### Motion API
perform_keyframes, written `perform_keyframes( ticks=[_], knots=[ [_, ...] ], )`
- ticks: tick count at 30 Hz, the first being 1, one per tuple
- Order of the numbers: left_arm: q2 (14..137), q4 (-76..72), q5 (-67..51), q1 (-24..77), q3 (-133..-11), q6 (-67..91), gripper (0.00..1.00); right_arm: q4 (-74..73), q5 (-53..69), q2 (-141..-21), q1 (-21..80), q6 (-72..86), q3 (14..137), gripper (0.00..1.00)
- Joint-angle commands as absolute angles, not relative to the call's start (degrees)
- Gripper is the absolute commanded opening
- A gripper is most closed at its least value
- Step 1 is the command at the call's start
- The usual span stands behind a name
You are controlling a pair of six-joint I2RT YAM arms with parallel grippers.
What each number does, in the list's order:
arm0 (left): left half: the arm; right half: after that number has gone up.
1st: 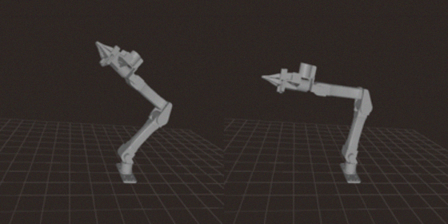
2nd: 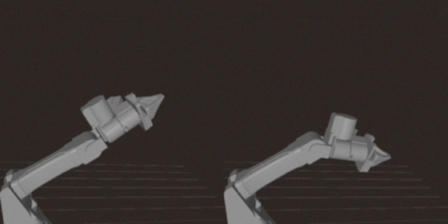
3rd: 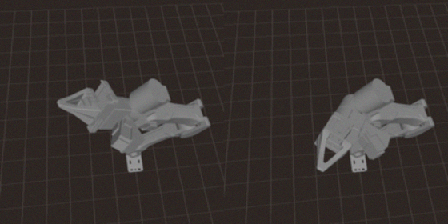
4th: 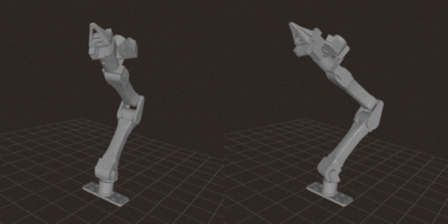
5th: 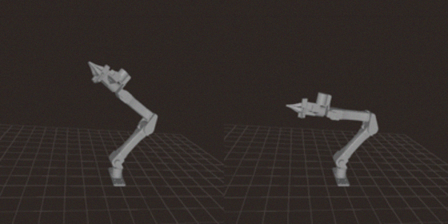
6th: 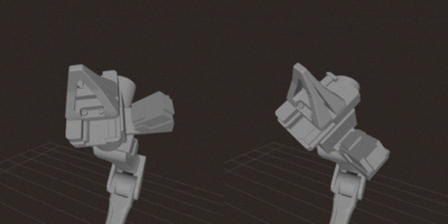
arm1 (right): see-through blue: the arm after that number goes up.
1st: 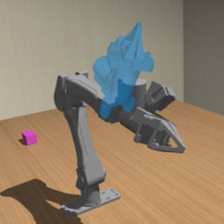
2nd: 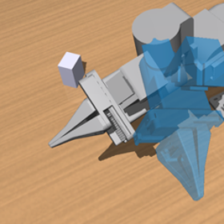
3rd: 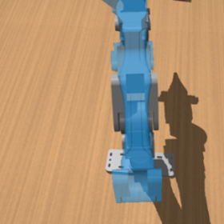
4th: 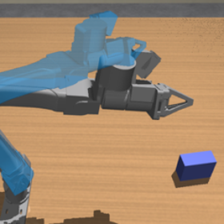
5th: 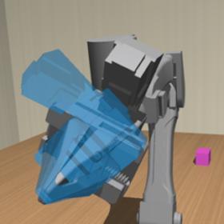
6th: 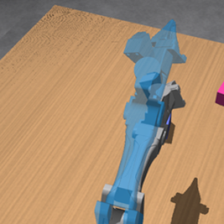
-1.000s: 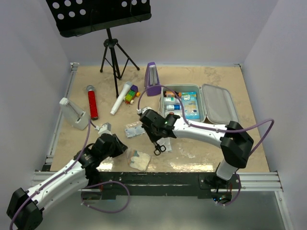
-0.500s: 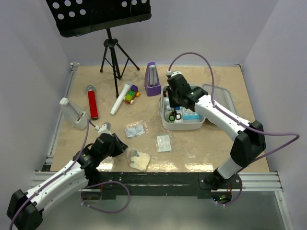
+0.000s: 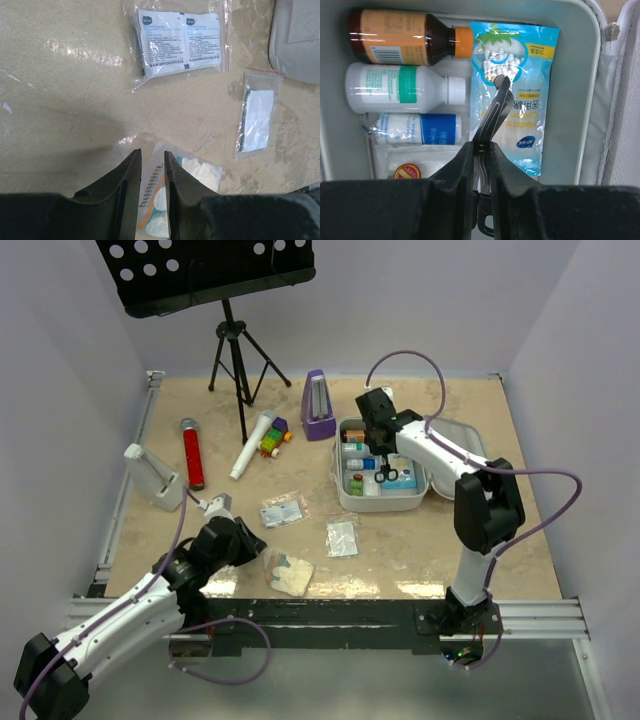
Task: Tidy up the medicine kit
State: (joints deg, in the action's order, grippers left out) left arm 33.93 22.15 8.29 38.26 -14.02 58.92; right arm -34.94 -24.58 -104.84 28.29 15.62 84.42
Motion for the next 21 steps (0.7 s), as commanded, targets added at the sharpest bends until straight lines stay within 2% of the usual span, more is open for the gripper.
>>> perform_keyframes(
  ticks=[1,11,12,15,18,21],
  knots=[
    [34.2,21.6,9.1,38.1,-16.0,57.3,0.30,-31.7,-29.1,-105.9,26.8,14.9,85.9,0.00],
    [35.3,20.7,9.1,37.9,-15.5,56.9,0.29,-32.2,-29.4,-111.2,25.3,14.1,88.9,0.00],
    [35.2,20.8,9.1,38.1,-15.4,56.8,0.30,-32.3,-29.4,-111.4,25.3,14.1,89.0,0.02],
    [34.8,20.9,9.2,38.0,-15.5,56.7,0.30,-32.3,-29.1,-111.3,25.3,14.5,89.1,0.23],
    [34.8,20.8,9.2,38.0,-15.4,56.7,0.30,-32.4,-29.1,-109.7,25.3,15.2,89.2,0.38],
    [34.7,20.9,9.2,38.0,-15.3,56.8,0.29,-32.5,-28.7,-106.9,25.4,15.7,88.5,0.49]
  ],
)
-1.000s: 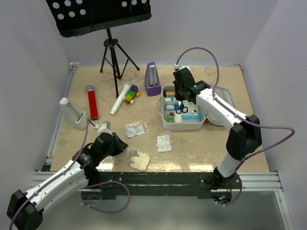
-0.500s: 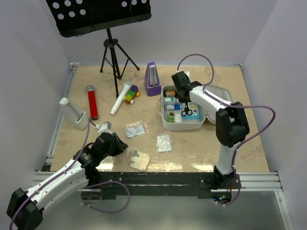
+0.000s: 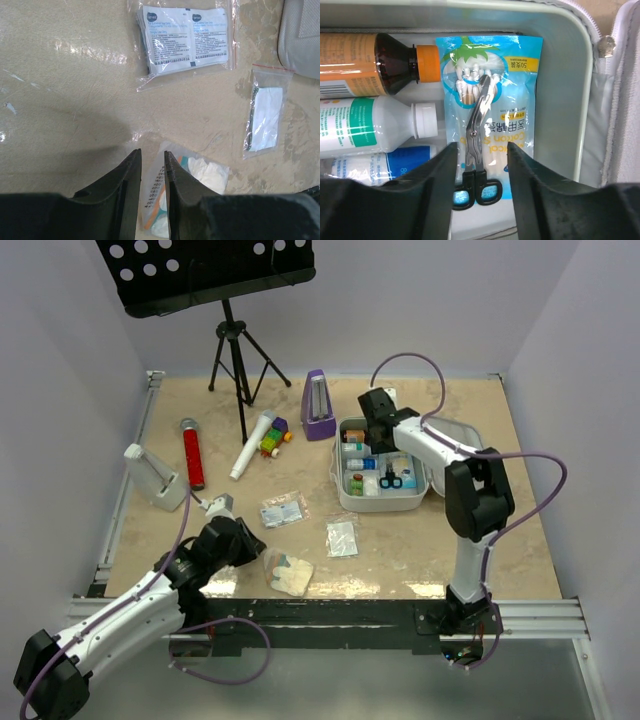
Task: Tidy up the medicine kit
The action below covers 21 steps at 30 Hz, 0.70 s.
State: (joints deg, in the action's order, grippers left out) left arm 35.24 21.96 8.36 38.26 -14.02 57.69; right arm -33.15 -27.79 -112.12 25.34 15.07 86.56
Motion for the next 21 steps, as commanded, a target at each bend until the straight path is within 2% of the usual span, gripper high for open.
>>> perform_keyframes(
  ticks=[1,5,12,17,21],
  knots=[
    [34.7,20.8,9.1,38.0,-15.4,56.9,0.30,-32.6,-28.2,-105.8,25.6,16.0,88.1,0.50],
    [33.9,21.5,9.4,38.0,-15.7,57.1,0.30,-31.6,-26.6,-99.0,29.2,17.2,83.7,0.52],
    [33.0,23.4,10.5,38.0,-17.7,57.4,0.29,-29.2,-23.4,-86.8,47.6,24.3,70.9,0.51],
    [32.2,24.8,11.8,38.0,-19.8,57.7,0.29,-23.7,-20.0,-84.0,59.0,34.0,61.6,0.47],
    [29.4,26.3,13.5,38.0,-20.8,58.6,0.30,-19.2,-21.0,-86.8,66.3,39.7,57.7,0.45]
  ],
)
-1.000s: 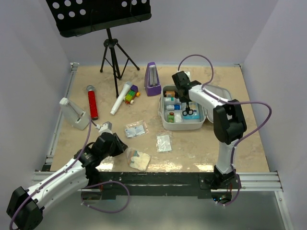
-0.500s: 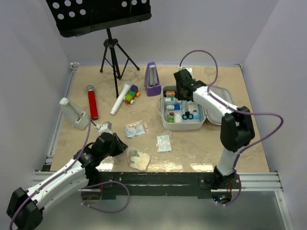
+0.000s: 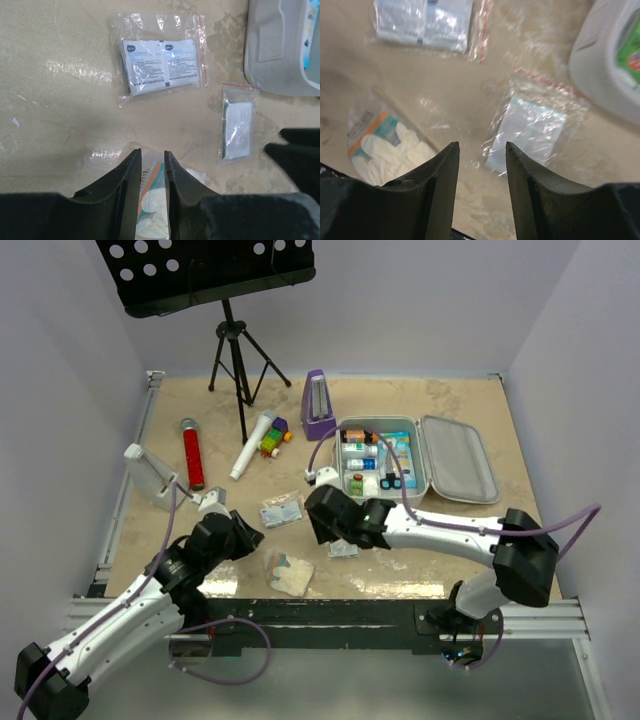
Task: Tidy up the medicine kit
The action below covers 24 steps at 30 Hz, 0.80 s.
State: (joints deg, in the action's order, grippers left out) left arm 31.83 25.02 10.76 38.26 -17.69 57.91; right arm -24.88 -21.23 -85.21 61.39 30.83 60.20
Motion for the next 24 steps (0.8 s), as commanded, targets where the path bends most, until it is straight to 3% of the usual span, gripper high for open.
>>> perform_keyframes(
  ticks=[1,13,24],
  knots=[
    [28.9,27.1,14.1,38.1,-21.3,58.8,0.30,-19.1,-22.0,-88.3,67.7,40.8,57.9,0.45],
    [25.3,35.5,19.7,38.1,-22.8,65.0,0.31,-14.5,-21.6,-100.8,79.5,40.4,65.2,0.50],
    [26.5,34.6,19.1,38.0,-22.2,64.2,0.29,-20.6,-25.0,-107.8,80.7,43.0,65.7,0.47]
  ],
)
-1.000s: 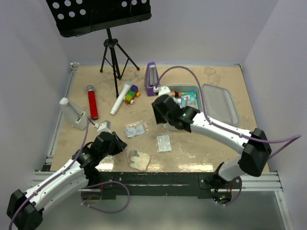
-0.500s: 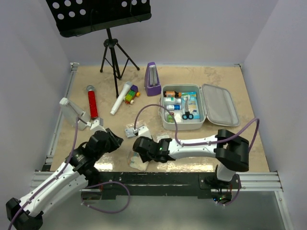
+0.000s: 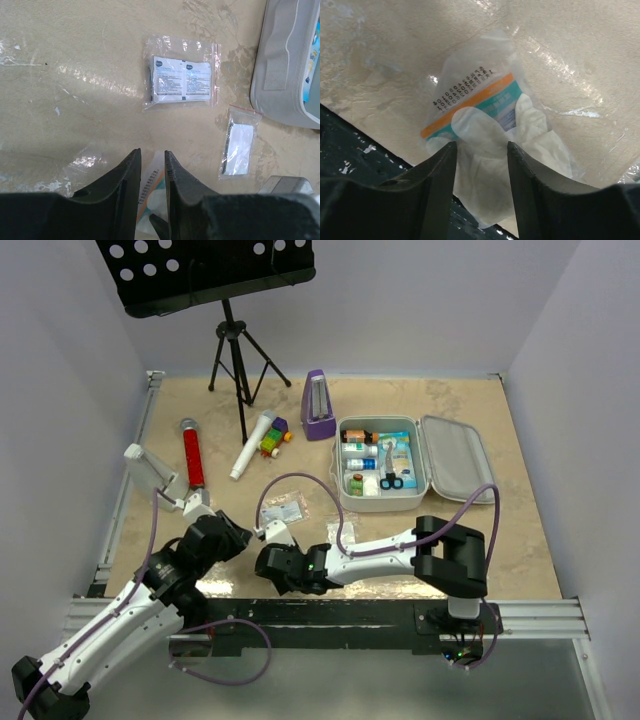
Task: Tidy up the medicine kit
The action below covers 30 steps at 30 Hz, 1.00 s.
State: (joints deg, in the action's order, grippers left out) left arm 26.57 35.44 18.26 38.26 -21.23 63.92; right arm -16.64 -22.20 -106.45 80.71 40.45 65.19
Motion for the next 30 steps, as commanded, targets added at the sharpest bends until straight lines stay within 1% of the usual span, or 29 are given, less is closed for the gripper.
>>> perform_keyframes(
  ticks=[1,2,5,7,9,10,15,16,17,18,19,21,23,25,30],
  knots=[
    [26.4,34.5,19.1,38.0,-22.2,64.2,0.29,-21.2,-25.2,-107.9,80.7,43.2,65.7,0.46],
    [26.3,34.5,19.1,38.1,-22.1,64.2,0.29,-21.5,-25.3,-108.2,80.8,43.5,65.7,0.42],
    [26.3,34.3,19.0,38.0,-22.1,64.1,0.29,-21.8,-25.3,-108.1,80.7,44.2,65.0,0.21],
    [26.3,34.4,18.9,38.0,-22.1,64.0,0.29,-21.9,-25.3,-107.8,80.8,44.8,64.6,0.10],
    [26.3,34.3,18.8,38.1,-22.2,64.0,0.29,-22.1,-25.2,-107.3,80.8,45.3,64.2,0.02],
    [26.3,34.3,18.8,38.0,-22.1,64.0,0.29,-22.6,-25.7,-107.1,80.7,45.6,64.3,0.00],
    [26.2,34.3,19.0,38.0,-22.2,64.0,0.29,-23.3,-28.8,-103.0,80.7,46.6,64.2,0.00],
    [26.3,34.3,19.0,38.0,-22.2,64.0,0.29,-21.9,-28.4,-101.7,80.7,45.8,63.6,0.11],
    [26.2,34.3,19.1,38.0,-22.2,64.0,0.29,-19.9,-27.7,-100.6,80.9,44.6,63.1,0.28],
    [26.2,34.3,19.1,38.1,-22.1,64.1,0.29,-18.7,-27.2,-99.6,80.8,43.7,62.7,0.40],
    [26.2,34.3,19.1,38.0,-22.2,64.1,0.29,-17.9,-26.8,-99.1,80.8,42.6,62.4,0.50],
    [26.1,34.3,19.1,38.0,-22.2,64.1,0.29,-17.1,-26.1,-99.5,81.1,40.5,62.8,0.60],
    [26.1,34.3,19.1,38.1,-22.1,64.1,0.29,-16.5,-25.8,-100.6,81.5,38.8,62.8,0.63],
    [26.1,34.4,19.1,38.1,-22.1,64.1,0.29,-16.6,-25.5,-102.5,81.5,37.7,62.9,0.63],
    [26.2,34.4,19.1,38.0,-22.1,64.2,0.29,-18.9,-26.3,-106.1,81.4,39.5,63.1,0.58]
  ],
)
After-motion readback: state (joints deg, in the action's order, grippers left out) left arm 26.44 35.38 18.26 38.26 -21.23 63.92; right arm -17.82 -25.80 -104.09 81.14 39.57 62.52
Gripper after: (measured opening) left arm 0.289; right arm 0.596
